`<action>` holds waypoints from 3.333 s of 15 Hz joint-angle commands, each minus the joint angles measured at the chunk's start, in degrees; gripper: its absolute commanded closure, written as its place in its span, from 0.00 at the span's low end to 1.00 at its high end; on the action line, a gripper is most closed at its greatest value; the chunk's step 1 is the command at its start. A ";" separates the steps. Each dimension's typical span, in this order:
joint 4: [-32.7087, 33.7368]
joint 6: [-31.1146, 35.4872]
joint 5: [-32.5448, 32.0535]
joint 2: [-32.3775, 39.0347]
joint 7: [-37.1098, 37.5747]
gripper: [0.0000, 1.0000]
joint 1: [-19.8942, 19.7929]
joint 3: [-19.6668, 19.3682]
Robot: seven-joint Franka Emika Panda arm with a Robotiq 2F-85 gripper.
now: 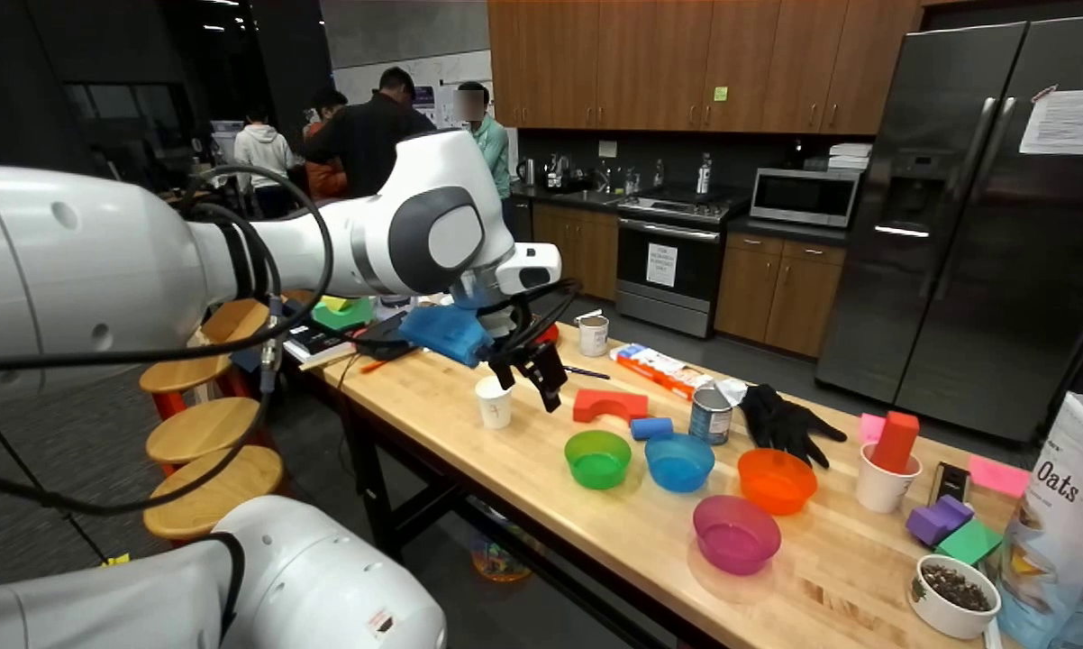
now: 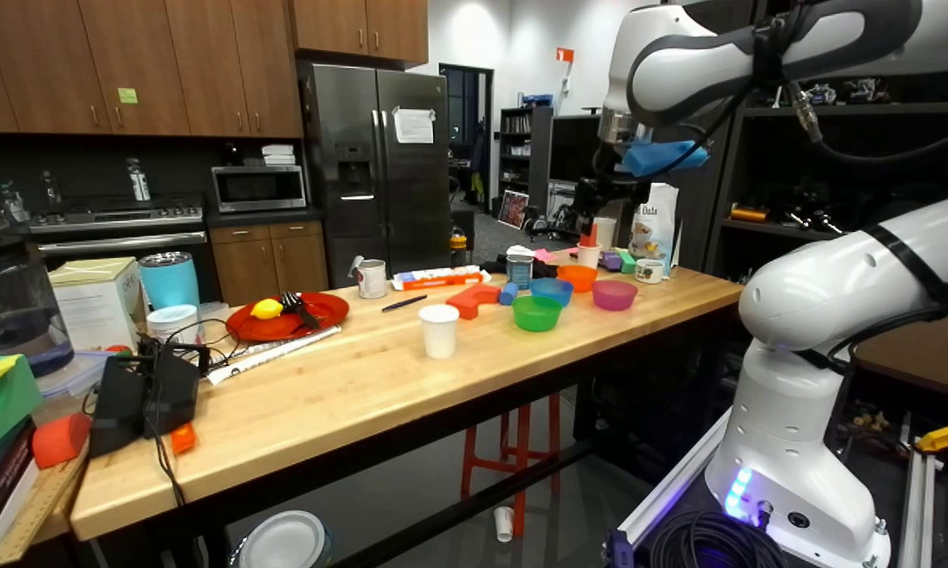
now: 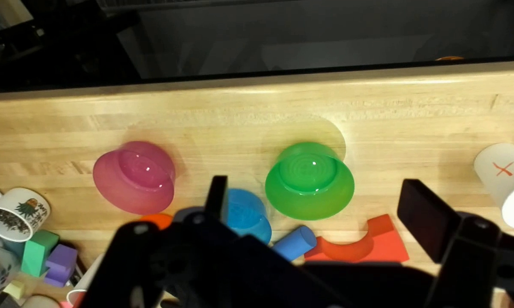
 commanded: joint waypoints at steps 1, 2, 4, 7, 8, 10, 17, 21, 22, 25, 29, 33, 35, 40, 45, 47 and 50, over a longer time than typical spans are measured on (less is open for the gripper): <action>1.19 -0.46 -3.15 2.15 0.36 0.00 -5.61 -1.06; 1.06 -0.19 -4.57 2.11 -0.15 0.00 -7.14 -1.77; 0.78 1.19 -8.51 2.85 -1.71 0.00 -10.49 -3.98; 1.62 5.01 -12.01 7.82 -5.77 0.00 -12.52 -8.09; 1.96 6.17 -12.47 9.67 -7.13 0.00 -12.63 -9.13; 2.48 10.60 -11.99 13.47 -10.33 0.00 -11.82 -11.86; 10.52 16.28 -10.21 26.19 -22.47 0.00 -8.36 -14.36; 13.58 15.61 -6.25 32.18 -28.11 0.00 -4.82 -15.05; 13.90 15.42 -5.11 33.51 -29.06 0.00 -4.25 -15.15; 13.60 15.48 -1.53 36.31 -30.88 0.00 -3.56 -15.73; 13.24 15.17 2.56 38.99 -31.98 0.00 -3.79 -16.29; 13.74 14.75 4.62 41.12 -32.61 0.00 -3.85 -16.33; 14.20 14.42 4.61 42.17 -32.89 0.00 -3.76 -16.04; 13.09 16.51 2.25 40.42 -32.27 0.00 -4.28 -15.23; 13.59 17.30 3.89 41.48 -31.75 0.00 -3.80 -15.29; 16.47 19.82 5.52 43.60 -32.90 0.00 -3.56 -15.88; 19.97 21.84 8.79 46.88 -33.59 0.00 -3.48 -16.54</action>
